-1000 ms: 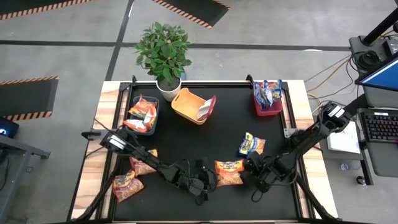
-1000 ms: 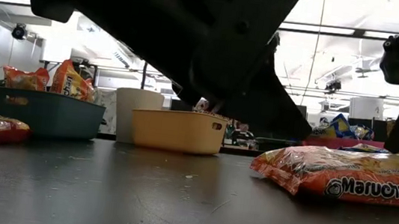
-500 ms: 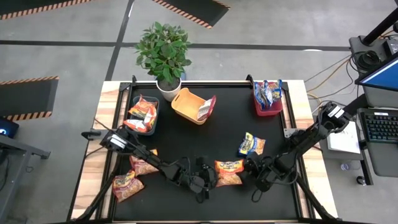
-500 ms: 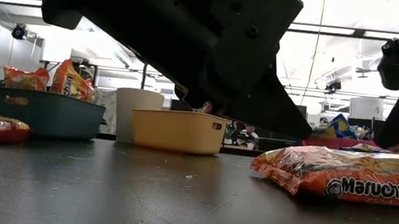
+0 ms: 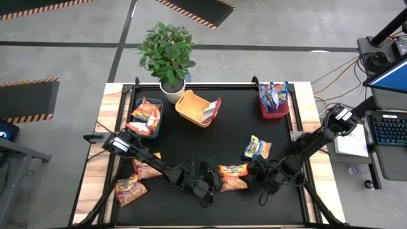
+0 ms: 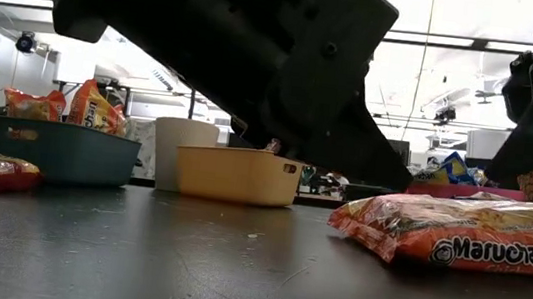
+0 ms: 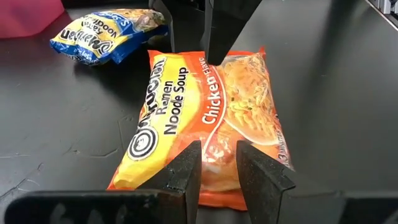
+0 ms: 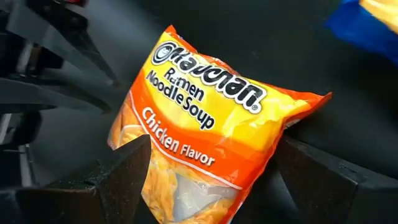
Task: Sort Maruchan noodles
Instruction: Put the orange noodle pack into the blue bin
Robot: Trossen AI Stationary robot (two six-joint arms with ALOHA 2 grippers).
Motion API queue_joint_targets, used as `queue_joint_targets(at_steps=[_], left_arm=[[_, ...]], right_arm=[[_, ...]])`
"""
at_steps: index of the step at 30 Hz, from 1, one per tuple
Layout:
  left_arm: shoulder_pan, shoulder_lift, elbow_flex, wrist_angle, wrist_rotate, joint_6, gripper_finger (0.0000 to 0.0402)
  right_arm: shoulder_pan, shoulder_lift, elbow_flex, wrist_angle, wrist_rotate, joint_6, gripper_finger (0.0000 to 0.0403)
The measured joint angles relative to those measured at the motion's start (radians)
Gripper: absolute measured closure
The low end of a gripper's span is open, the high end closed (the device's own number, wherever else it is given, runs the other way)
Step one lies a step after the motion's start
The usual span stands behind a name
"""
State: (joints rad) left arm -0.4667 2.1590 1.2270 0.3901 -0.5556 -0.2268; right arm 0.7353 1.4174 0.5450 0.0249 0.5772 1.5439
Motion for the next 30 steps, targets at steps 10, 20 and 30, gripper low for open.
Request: queue_joint_targets(at_steps=[10,20,30], left_arm=[[0.0,0.0,-0.02,-0.001,0.0,0.0,0.0318],[0.0,0.0,-0.062,0.087,0.0,0.012,0.0318],[0.0,0.0,-0.087,0.118,0.0,0.009,0.0318]], right_arm=[[0.0,0.0,-0.001,0.063,0.002,-0.049,0.0076],[0.0,0.0,-0.001,0.062,0.002,-0.056,0.0076],[0.0,0.0,-0.001,0.061,0.002,-0.064,0.0076]])
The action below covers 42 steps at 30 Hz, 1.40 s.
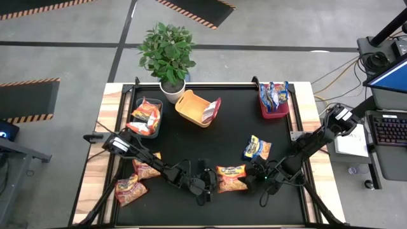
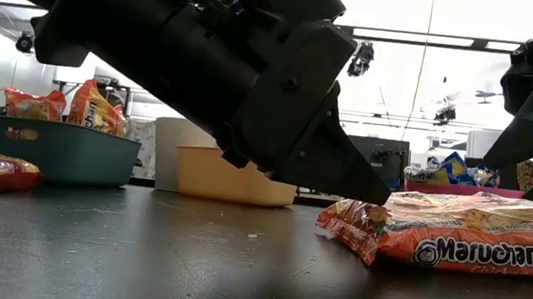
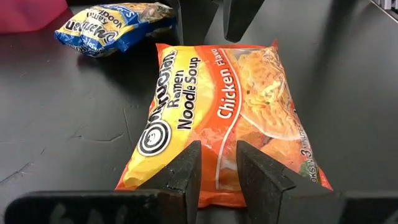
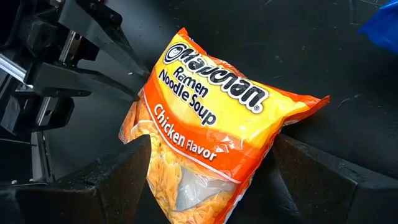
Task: Sort Maruchan noodles
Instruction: Put the orange noodle pack into the blue bin
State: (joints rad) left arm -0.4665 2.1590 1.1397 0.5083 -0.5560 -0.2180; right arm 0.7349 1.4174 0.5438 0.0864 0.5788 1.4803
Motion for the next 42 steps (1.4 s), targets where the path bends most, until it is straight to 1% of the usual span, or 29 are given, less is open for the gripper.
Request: queue_joint_targets(at_steps=[19,23,26,42], left_arm=[[0.002,0.0,-0.004,0.032,0.0,-0.002,0.0318],[0.0,0.0,-0.004,0.031,0.002,-0.023,0.0318],[-0.008,0.0,-0.004,0.031,0.024,-0.031,0.0318],[-0.011,0.003,-0.009,0.047,0.025,-0.071,0.0318]], right_arm=[[0.0,0.0,0.0,0.0,-0.001,-0.007,0.0076],[0.0,0.0,0.0,-0.001,-0.001,-0.007,0.0076],[0.0,0.0,0.0,0.0,-0.001,-0.007,0.0076],[0.0,0.0,0.0,0.0,-0.001,-0.007,0.0076]])
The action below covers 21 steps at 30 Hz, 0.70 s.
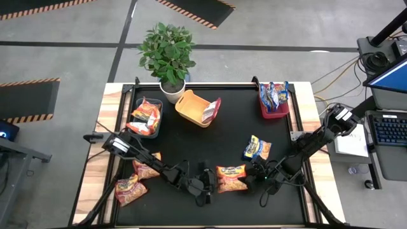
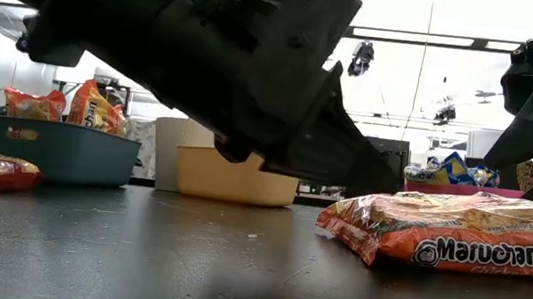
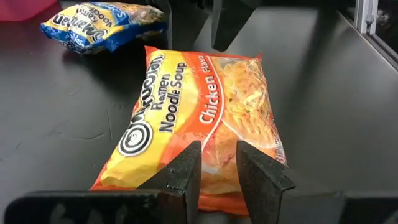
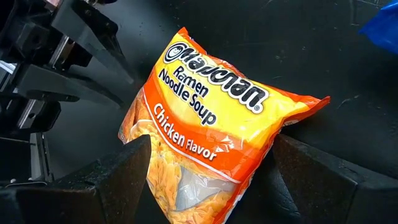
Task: Sort Maruchan noodles
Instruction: Put the orange noodle pack into the blue bin
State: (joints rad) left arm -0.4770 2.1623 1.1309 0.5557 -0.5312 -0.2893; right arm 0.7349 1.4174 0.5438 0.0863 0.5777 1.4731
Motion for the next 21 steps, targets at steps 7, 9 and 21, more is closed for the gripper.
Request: queue_joint_targets(at_steps=[7,9,21], left_arm=[[-0.003,0.115,0.002,0.246,0.049,0.025,0.0322],[-0.004,0.117,0.001,0.242,0.051,0.02,0.0323],[-0.004,0.126,0.0,0.21,0.044,0.018,0.0324]], right_arm=[[-0.001,0.0,0.0,0.0,-0.001,0.002,0.0076],[0.0,0.0,0.0,-0.001,-0.001,0.003,0.0076],[0.0,0.0,0.0,0.015,-0.002,-0.102,0.0085]])
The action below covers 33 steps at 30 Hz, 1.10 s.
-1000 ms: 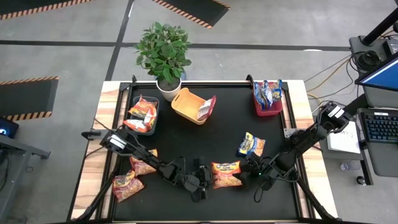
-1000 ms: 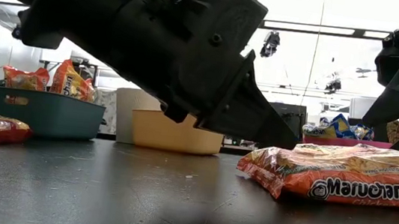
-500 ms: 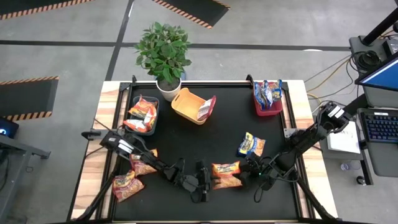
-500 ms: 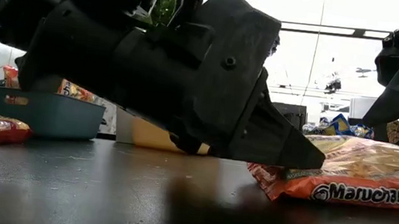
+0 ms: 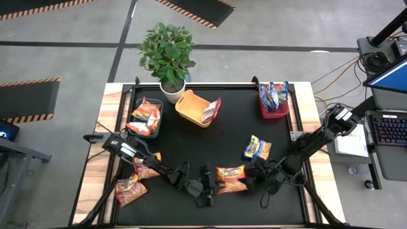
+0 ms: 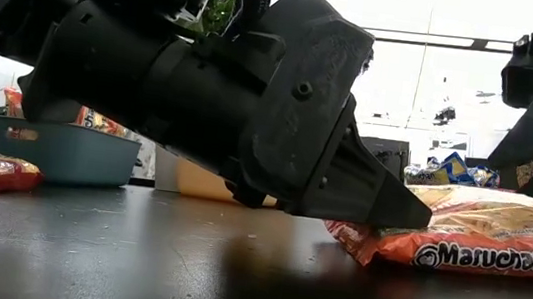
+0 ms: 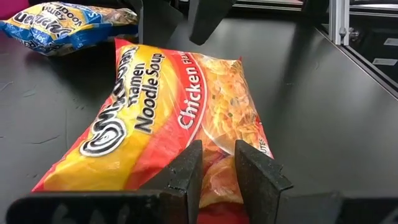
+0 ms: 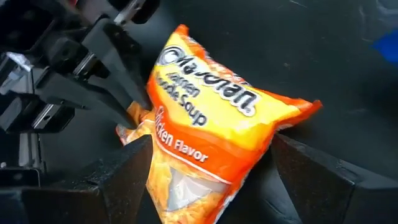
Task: Sort Maruchan noodles
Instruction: Put the orange noodle pack into the blue bin
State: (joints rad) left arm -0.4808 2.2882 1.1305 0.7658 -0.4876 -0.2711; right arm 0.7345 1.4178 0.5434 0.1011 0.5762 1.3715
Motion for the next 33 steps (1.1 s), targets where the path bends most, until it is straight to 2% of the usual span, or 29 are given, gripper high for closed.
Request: queue_joint_targets(at_steps=[5,10,13,18,21,33], left_arm=[[0.0,0.008,-0.001,0.014,-0.001,0.001,0.0324],[0.0,0.009,-0.002,0.012,0.0,0.001,0.0324],[0.0,0.01,-0.002,0.012,0.0,0.001,0.0324],[-0.001,0.01,-0.003,0.011,0.007,0.004,0.0324],[-0.003,0.01,-0.003,0.012,0.009,0.004,0.0324],[-0.001,0.01,-0.003,0.018,0.01,0.004,0.0324]], right_arm=[[-0.004,0.0,0.0,0.058,0.002,-0.074,0.0102],[-0.016,0.006,-0.003,0.068,0.001,-0.078,0.011],[-0.025,0.049,-0.004,0.093,0.001,-0.079,0.011],[-0.032,0.166,-0.004,0.262,0.012,-0.163,0.0113],[-0.033,0.192,-0.004,0.305,0.012,-0.177,0.0119],[-0.035,0.168,-0.004,0.294,0.029,-0.204,0.0204]])
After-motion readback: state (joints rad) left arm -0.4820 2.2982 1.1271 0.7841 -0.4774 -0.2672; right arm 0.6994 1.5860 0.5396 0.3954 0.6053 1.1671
